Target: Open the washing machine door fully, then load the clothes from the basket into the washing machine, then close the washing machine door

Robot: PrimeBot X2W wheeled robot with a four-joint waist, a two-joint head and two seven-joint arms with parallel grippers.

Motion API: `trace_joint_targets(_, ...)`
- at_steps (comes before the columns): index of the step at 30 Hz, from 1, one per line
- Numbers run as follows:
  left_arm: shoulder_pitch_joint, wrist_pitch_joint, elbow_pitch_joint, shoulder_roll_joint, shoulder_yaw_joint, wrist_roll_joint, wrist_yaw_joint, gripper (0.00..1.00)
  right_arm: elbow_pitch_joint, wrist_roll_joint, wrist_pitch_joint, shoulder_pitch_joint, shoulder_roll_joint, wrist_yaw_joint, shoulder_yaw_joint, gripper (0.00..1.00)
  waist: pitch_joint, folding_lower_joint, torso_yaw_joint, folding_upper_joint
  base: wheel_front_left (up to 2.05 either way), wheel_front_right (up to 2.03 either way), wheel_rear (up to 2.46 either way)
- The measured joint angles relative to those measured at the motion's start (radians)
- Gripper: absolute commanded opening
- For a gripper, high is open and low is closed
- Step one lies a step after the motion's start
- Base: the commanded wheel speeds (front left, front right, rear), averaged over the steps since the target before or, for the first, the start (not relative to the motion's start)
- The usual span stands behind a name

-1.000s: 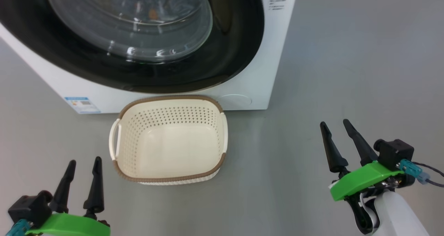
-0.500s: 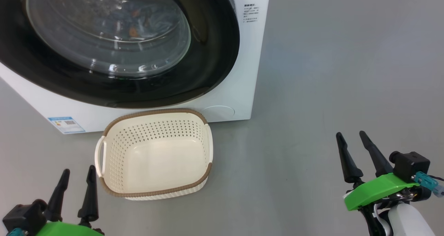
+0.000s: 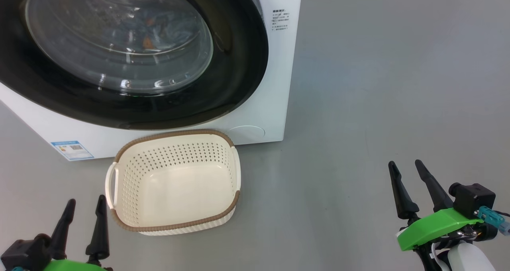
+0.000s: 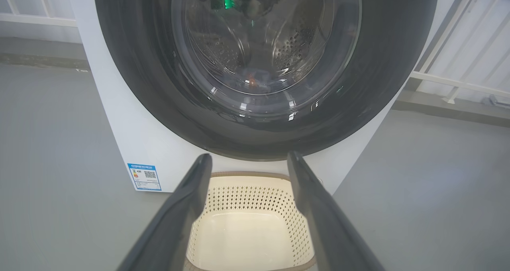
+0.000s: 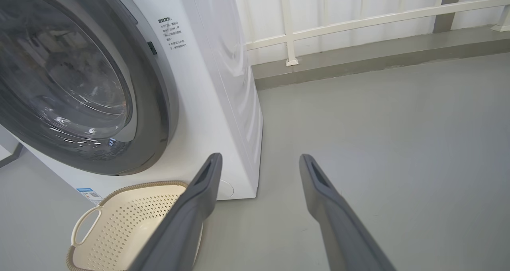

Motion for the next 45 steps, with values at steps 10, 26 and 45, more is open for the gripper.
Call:
trace_joint_targets(10, 0.019, 0.0, -0.001, -0.012, 0.005, 0.009, 0.0, 1.0, 0.0, 0.0, 0.0, 0.001, 0.001, 0.0, 0.0, 1.0, -0.01, 0.0, -0.001, 0.0, 0.0, 0.0, 0.0)
trace_joint_targets(26, 0.019, 0.0, -0.001, -0.015, 0.021, 0.009, 0.0, 1.0, -0.002, 0.0, 0.0, 0.001, 0.001, 0.0, -0.003, 1.0, 0.0, 0.0, 0.0, 0.0, 0.0, 0.0, 0.0)
trace_joint_targets(45, 0.021, 0.027, 0.078, -0.085, -0.005, -0.075, 0.0, 0.0, 0.079, 0.084, 0.029, 0.024, 0.038, 0.0, 0.001, 0.0, -0.01, 0.0002, 0.001, 0.0, 0.0, 0.0, 0.0)
